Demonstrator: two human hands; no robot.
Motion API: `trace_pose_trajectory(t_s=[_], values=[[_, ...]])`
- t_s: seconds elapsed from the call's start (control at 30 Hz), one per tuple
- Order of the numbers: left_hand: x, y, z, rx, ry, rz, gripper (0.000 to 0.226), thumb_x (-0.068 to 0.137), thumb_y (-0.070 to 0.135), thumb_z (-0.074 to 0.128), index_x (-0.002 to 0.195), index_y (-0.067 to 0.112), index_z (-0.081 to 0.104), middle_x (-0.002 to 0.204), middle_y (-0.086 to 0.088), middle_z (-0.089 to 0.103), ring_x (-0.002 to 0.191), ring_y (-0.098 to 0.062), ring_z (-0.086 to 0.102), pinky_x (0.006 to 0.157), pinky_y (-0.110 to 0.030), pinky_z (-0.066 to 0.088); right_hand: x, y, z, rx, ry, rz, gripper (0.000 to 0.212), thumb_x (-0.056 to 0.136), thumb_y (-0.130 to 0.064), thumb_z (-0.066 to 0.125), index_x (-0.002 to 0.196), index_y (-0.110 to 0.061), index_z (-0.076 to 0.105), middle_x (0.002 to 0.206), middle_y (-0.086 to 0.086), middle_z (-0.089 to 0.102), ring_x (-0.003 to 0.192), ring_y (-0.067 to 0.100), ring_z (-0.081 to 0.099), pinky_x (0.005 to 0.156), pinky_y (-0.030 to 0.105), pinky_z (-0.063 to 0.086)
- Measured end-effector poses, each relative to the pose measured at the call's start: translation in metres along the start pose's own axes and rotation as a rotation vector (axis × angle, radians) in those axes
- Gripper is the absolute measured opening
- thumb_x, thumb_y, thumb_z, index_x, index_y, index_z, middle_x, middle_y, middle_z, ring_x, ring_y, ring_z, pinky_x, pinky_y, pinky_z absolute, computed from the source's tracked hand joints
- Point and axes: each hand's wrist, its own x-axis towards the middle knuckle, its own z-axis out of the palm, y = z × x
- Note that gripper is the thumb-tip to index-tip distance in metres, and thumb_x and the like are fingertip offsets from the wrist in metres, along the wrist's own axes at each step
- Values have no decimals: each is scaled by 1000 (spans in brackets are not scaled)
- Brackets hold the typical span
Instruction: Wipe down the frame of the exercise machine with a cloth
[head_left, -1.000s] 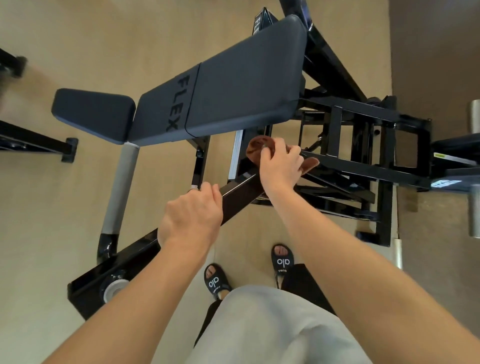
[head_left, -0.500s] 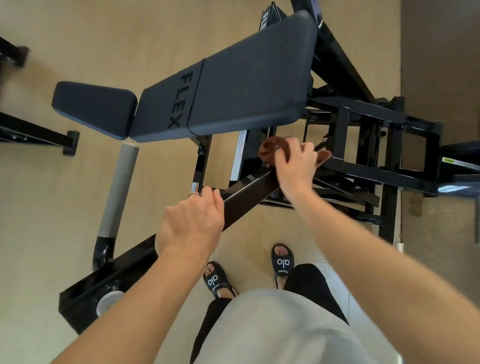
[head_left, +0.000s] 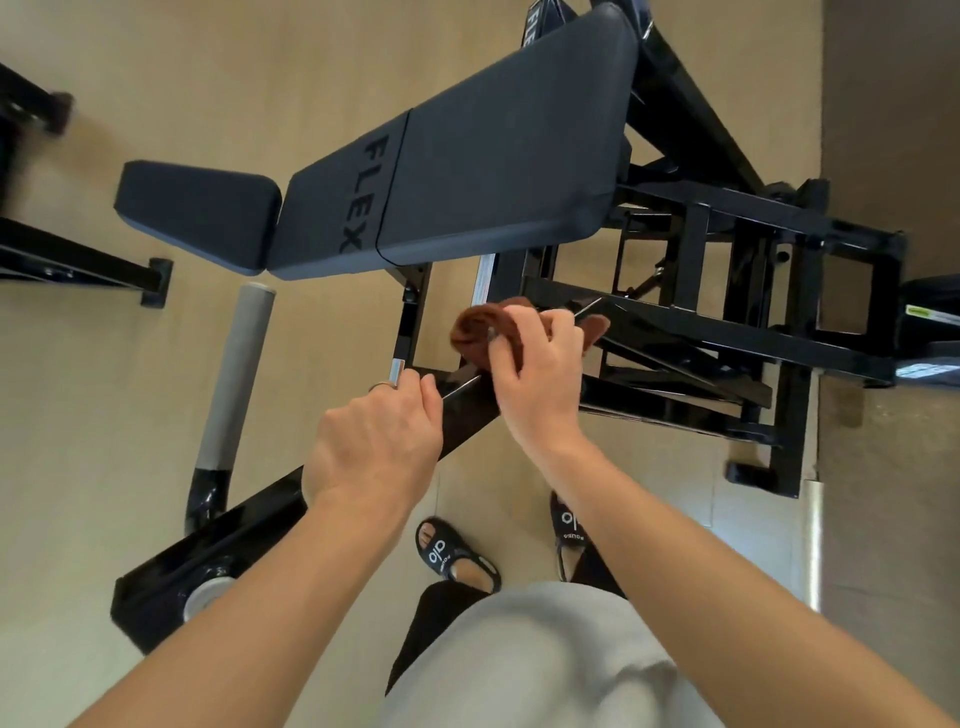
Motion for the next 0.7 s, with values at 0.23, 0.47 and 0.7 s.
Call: trace_pose_trajectory(t_s=[0.23, 0.47, 0.7], values=[[-1, -2, 3, 91, -41, 43, 19, 109, 33, 33, 119, 21, 44, 86, 3, 47, 58, -15, 43, 45, -27, 27, 59, 36, -1, -124, 133, 376, 33, 103, -42, 53, 133, -28, 57, 131, 7, 48, 118, 20, 47, 107, 45, 48], [42, 4, 11, -149, -195, 74, 28, 108, 36, 28, 113, 18, 49, 97, -6, 59, 86, -29, 62, 80, -47, 56, -37, -10, 22, 227, 153, 268, 40, 95, -63, 39, 129, -42, 46, 126, -9, 36, 111, 6, 46, 89, 16, 43], [116, 87, 11, -302, -183, 344, 36, 110, 38, 21, 120, 20, 51, 118, -6, 62, 101, -27, 59, 94, -53, 54, 39, 44, -1, 94, 166, 400, 33, 105, -39, 49, 136, -26, 51, 135, 7, 44, 116, 19, 47, 104, 43, 50]])
